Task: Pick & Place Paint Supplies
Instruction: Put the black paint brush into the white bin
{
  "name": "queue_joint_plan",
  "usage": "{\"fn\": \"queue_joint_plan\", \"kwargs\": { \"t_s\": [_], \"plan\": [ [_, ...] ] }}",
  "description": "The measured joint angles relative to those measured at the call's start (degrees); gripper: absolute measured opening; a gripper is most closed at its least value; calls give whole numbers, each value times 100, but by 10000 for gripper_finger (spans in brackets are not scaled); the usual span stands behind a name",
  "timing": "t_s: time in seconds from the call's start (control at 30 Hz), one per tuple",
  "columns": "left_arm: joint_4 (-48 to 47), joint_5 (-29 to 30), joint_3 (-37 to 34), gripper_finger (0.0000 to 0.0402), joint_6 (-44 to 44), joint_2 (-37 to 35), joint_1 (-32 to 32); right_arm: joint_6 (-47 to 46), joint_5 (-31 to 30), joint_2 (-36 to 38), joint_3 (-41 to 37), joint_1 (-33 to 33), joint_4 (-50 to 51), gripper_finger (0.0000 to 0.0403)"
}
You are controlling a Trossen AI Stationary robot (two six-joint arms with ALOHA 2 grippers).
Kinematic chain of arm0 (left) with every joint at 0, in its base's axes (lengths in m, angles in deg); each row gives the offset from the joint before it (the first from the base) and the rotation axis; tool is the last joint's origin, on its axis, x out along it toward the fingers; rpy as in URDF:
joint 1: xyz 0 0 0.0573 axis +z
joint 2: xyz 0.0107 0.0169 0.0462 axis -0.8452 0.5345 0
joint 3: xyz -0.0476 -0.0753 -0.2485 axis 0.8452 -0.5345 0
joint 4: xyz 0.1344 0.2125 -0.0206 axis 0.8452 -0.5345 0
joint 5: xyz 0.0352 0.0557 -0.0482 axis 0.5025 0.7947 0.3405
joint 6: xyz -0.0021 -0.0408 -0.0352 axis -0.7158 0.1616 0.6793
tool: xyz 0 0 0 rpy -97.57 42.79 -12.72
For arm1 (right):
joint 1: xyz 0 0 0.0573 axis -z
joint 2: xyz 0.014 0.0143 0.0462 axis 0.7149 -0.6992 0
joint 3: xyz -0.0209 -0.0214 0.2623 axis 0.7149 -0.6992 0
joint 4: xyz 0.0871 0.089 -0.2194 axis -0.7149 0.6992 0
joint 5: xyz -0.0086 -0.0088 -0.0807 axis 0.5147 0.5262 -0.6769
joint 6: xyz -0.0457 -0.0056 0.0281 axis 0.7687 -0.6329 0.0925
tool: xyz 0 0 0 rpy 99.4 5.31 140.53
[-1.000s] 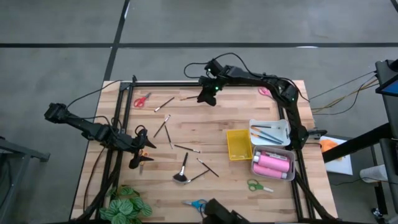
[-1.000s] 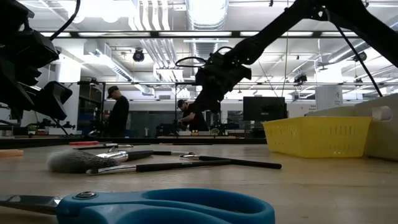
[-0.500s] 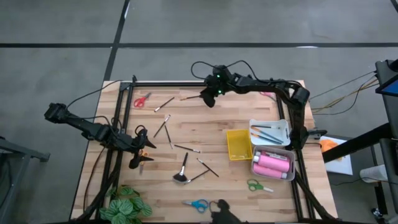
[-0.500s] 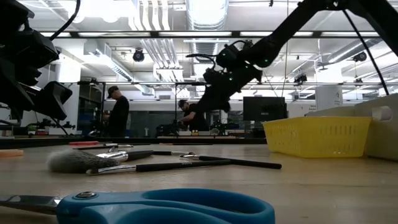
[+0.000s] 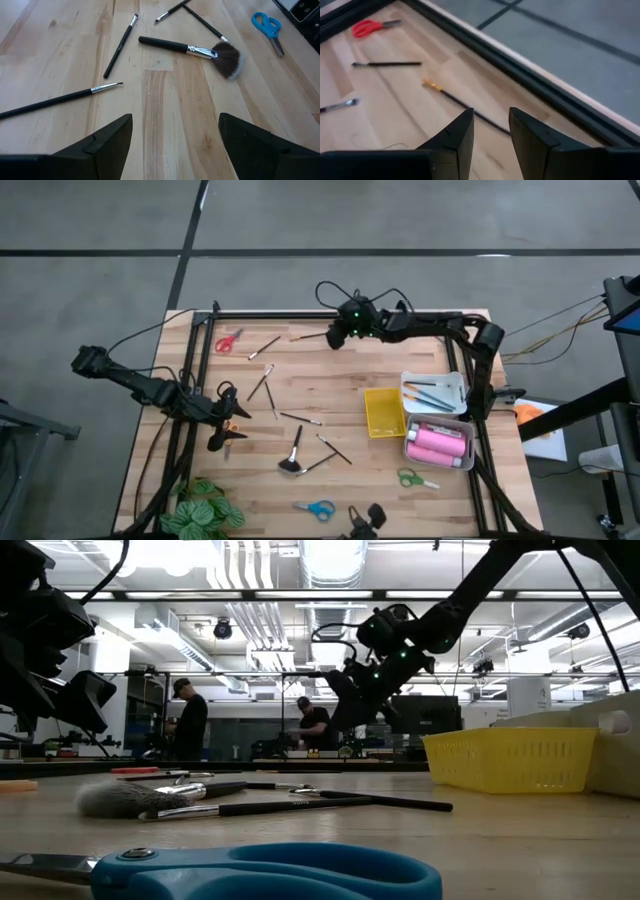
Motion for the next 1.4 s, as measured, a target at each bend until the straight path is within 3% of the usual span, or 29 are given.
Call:
{"fn": "queue_joint_plan", "kwargs": {
  "t_s": [0.2, 0.57, 0.77, 0.97, 1.4],
  "plan": [
    [0, 0, 0, 300, 0, 0, 1, -262, -246, -38, -63, 8, -15, 122],
    [0, 2, 0, 300, 0, 0, 1, -352, -48, -650, 494, 50, 689, 122],
    [0, 0, 0, 300, 0, 0, 0, -344, -54, -892, 1103, 169, 1300, 122],
    [0, 0, 0, 300, 0, 0, 2, -336, -3, -1216, 1991, 298, 2536, 122],
    [0, 0, 0, 300, 0, 0, 2, 261, 743, -2257, 3533, 469, 4144, 122]
  ]
}}
